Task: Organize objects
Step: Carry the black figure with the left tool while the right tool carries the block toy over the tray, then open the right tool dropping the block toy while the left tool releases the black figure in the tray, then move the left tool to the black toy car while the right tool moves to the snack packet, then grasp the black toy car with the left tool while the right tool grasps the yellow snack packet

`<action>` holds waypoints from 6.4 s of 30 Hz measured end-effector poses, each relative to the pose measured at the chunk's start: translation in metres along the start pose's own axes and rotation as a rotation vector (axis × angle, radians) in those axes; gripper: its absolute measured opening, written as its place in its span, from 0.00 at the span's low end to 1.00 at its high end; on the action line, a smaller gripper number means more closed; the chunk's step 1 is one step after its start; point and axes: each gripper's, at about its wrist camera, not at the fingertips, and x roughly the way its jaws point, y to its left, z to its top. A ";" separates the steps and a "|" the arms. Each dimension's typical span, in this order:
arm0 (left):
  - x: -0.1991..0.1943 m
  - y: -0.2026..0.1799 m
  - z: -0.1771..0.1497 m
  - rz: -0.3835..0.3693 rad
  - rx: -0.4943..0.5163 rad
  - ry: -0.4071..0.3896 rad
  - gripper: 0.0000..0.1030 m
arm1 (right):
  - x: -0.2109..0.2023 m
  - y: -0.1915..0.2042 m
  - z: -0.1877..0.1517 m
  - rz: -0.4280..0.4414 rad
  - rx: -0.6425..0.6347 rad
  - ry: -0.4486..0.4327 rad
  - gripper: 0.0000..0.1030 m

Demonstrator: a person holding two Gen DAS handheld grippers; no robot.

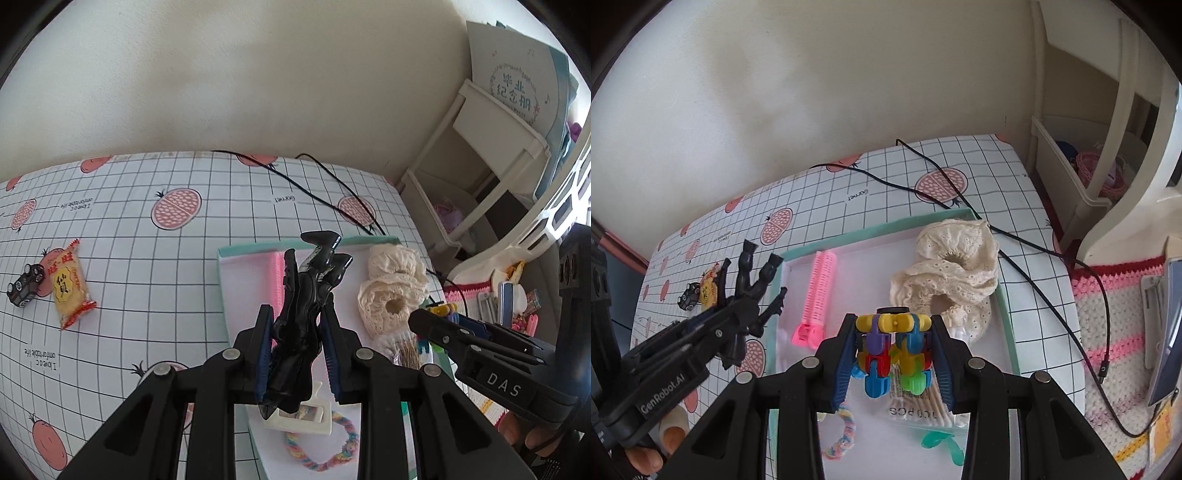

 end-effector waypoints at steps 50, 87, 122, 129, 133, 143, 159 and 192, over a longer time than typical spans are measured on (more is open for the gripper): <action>0.015 -0.014 -0.007 0.007 0.017 0.037 0.26 | 0.008 0.009 0.004 -0.006 0.000 -0.104 0.41; -0.010 0.050 0.003 0.306 -0.121 -0.141 0.94 | 0.019 0.020 -0.001 -0.041 -0.064 -0.075 1.00; -0.025 0.074 0.007 0.308 -0.132 -0.160 0.94 | 0.026 0.047 -0.004 -0.031 -0.103 -0.061 1.00; -0.034 0.093 0.007 0.328 -0.148 -0.162 0.94 | 0.031 0.067 -0.006 -0.016 -0.125 -0.055 1.00; -0.043 0.108 0.006 0.347 -0.158 -0.172 0.94 | 0.034 0.081 -0.008 0.001 -0.132 -0.054 1.00; -0.062 0.156 0.003 0.372 -0.230 -0.184 0.94 | 0.041 0.123 -0.013 0.062 -0.154 -0.051 1.00; -0.095 0.265 -0.008 0.369 -0.409 -0.194 0.94 | 0.056 0.199 -0.027 0.111 -0.261 -0.049 1.00; -0.006 0.308 0.010 0.277 -0.164 -0.021 0.95 | 0.188 0.308 -0.012 0.026 -0.435 0.112 0.92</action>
